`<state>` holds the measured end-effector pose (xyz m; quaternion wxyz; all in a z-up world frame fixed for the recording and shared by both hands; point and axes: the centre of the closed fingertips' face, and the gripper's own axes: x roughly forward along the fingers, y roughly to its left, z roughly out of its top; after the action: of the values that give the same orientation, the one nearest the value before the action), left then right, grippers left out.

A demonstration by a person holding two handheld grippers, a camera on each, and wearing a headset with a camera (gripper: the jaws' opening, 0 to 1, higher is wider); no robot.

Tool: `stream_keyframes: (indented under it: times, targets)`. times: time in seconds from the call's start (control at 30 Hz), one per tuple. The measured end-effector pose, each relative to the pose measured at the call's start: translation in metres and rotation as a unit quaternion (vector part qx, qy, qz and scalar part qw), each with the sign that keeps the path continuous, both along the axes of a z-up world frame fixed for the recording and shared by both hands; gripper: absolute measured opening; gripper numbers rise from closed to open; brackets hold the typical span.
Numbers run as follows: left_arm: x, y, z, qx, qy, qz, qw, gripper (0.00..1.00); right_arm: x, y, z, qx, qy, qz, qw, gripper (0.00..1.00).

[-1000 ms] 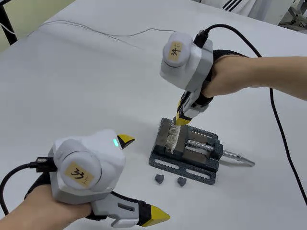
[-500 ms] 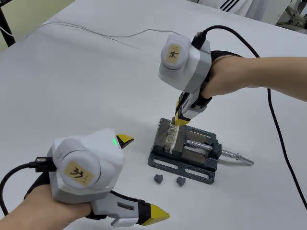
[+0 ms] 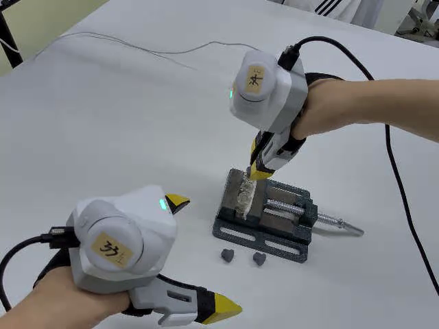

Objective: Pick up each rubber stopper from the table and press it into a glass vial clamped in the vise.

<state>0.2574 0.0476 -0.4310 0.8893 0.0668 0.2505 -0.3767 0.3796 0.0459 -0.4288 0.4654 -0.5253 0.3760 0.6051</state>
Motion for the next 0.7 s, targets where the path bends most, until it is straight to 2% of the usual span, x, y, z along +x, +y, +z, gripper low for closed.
stream_keyframes:
  times: [0.03,0.07,0.13,0.17,0.27,0.33,0.47,0.53,0.7]
  targets:
    - [0.000,0.000,0.000,0.001,-0.001,0.000,1.0000,0.97,0.001,0.000,0.001,0.001,-0.001,-0.001,1.0000,0.22]
    - [0.001,0.000,0.000,0.001,-0.001,0.000,1.0000,0.97,0.003,-0.001,0.004,0.003,-0.004,0.004,1.0000,0.22]
    - [0.001,0.000,0.000,0.000,-0.001,0.001,1.0000,0.97,0.005,-0.004,0.007,0.004,-0.002,0.010,0.9999,0.16]
    - [0.002,0.001,0.001,0.000,-0.002,0.001,1.0000,0.97,0.002,-0.006,0.010,0.004,0.010,0.013,0.9999,0.15]
    - [0.002,0.001,0.001,-0.001,-0.002,0.002,1.0000,0.97,0.006,-0.007,0.013,0.019,0.026,-0.009,0.9994,0.13]
    - [0.002,0.002,0.000,-0.001,-0.001,0.002,1.0000,0.97,0.008,-0.007,0.013,0.022,0.037,-0.021,0.9989,0.12]
    - [0.001,0.002,-0.001,-0.002,0.000,0.003,1.0000,0.97,0.006,-0.004,0.013,0.033,0.047,-0.031,0.9978,0.05]
    - [0.000,0.003,-0.002,0.000,0.002,0.004,1.0000,0.97,0.005,-0.001,0.011,0.039,0.059,-0.041,0.9967,0.05]
    - [0.000,0.003,-0.004,-0.001,0.005,0.004,1.0000,0.97,0.004,0.000,0.007,0.037,0.065,-0.042,0.9963,0.02]
